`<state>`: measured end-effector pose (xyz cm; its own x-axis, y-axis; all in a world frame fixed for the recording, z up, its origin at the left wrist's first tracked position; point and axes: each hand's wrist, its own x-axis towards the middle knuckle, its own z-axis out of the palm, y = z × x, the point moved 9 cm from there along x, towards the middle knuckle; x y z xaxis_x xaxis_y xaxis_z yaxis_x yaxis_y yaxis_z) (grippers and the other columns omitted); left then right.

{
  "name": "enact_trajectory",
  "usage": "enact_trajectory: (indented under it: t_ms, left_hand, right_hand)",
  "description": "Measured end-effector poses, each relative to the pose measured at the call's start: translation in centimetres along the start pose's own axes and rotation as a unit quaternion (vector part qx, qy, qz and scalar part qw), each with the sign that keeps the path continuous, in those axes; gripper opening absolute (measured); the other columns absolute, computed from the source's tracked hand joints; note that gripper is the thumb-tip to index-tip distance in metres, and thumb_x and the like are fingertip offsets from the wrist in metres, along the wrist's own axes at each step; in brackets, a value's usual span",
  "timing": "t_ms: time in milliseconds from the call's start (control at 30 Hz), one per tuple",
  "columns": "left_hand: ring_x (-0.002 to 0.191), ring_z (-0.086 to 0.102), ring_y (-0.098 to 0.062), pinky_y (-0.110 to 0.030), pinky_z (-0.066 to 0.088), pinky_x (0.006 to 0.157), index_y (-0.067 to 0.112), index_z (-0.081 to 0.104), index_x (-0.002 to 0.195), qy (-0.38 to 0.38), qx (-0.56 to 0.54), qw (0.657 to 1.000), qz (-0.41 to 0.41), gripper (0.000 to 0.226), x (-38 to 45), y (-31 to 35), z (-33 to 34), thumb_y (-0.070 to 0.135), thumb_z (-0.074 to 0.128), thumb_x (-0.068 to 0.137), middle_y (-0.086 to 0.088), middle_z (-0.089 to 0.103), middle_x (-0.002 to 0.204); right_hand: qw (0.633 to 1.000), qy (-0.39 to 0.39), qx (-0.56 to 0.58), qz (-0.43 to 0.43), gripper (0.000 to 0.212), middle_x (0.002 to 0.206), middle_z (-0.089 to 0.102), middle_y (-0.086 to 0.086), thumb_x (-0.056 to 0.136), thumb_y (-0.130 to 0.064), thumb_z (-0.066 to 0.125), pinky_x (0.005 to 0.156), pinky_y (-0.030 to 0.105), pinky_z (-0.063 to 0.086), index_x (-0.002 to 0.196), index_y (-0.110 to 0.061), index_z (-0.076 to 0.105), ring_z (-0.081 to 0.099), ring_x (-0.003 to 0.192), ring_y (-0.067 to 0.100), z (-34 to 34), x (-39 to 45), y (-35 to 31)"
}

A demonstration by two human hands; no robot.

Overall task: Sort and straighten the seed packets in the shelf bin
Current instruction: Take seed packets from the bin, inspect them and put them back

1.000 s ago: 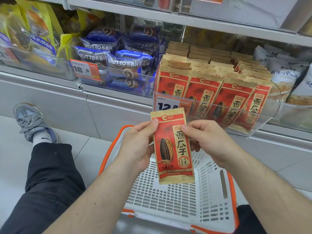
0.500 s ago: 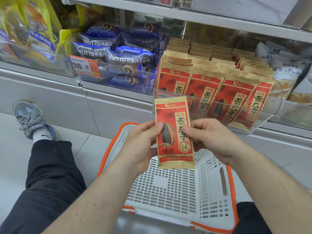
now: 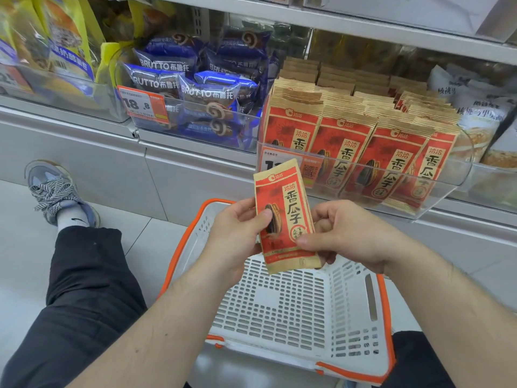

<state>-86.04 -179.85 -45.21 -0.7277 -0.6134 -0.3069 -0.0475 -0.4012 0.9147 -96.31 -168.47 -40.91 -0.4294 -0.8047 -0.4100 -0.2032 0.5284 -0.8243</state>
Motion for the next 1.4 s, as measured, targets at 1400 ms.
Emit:
enact_trajectory:
  t_ms: [1400]
  left_hand:
    - [0.076, 0.061, -0.025, -0.059, 0.053, 0.076, 0.012, 0.065, 0.091, -0.094, -0.071, 0.986, -0.121, 0.022, -0.8, -1.7, 2.7, 0.032, 0.057, 0.094, -0.001, 0.067, 0.071]
  right_hand:
    - [0.986, 0.125, -0.043, -0.103, 0.029, 0.062, 0.063, 0.005, 0.097, -0.026, 0.060, 0.052, 0.027, 0.045, 0.077, -0.005, 0.063, 0.055, 0.049, 0.015, -0.2, -0.2, -2.8]
